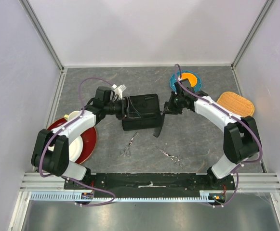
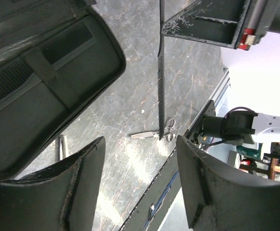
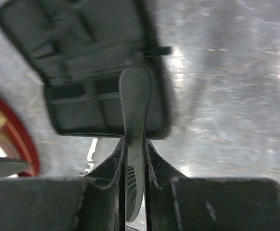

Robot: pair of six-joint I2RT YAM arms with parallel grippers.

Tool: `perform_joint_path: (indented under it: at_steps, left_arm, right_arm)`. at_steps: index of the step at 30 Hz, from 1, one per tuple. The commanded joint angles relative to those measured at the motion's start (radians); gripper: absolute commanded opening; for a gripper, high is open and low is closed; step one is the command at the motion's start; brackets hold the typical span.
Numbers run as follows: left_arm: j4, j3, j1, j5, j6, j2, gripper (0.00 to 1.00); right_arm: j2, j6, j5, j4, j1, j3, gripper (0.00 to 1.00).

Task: Sort the hair-cutting tools

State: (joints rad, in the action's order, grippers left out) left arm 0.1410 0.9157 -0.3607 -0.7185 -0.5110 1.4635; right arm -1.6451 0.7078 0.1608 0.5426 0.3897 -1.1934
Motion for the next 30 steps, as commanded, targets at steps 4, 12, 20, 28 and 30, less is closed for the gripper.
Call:
perform_joint_path:
  at_steps: [4, 12, 20, 28, 30]
  left_arm:
    - [-0.269, -0.103, -0.04, -0.01, -0.152, -0.07, 0.75]
    - [-0.307, -0.115, -0.069, 0.022, -0.144, -0.084, 0.81]
    - [-0.282, -0.083, -0.086, 0.031, -0.124, -0.063, 0.53]
    - [-0.094, 0.014, -0.087, 0.059, -0.02, -0.086, 0.02]
    - [-0.049, 0.06, -0.086, 0.056, 0.011, -0.1, 0.02]
  right_arm:
    - [0.067, 0.226, -0.013, -0.273, 0.099, -0.041, 0.07]
    - [0.031, 0.266, -0.001, -0.323, 0.144, -0.112, 0.07]
    - [0.018, 0.285, 0.013, -0.331, 0.164, -0.135, 0.07]
    - [-0.009, 0.11, 0.178, -0.3, 0.144, -0.233, 0.61]
    - [0.013, 0.015, 0.189, -0.282, 0.14, -0.256, 0.73]
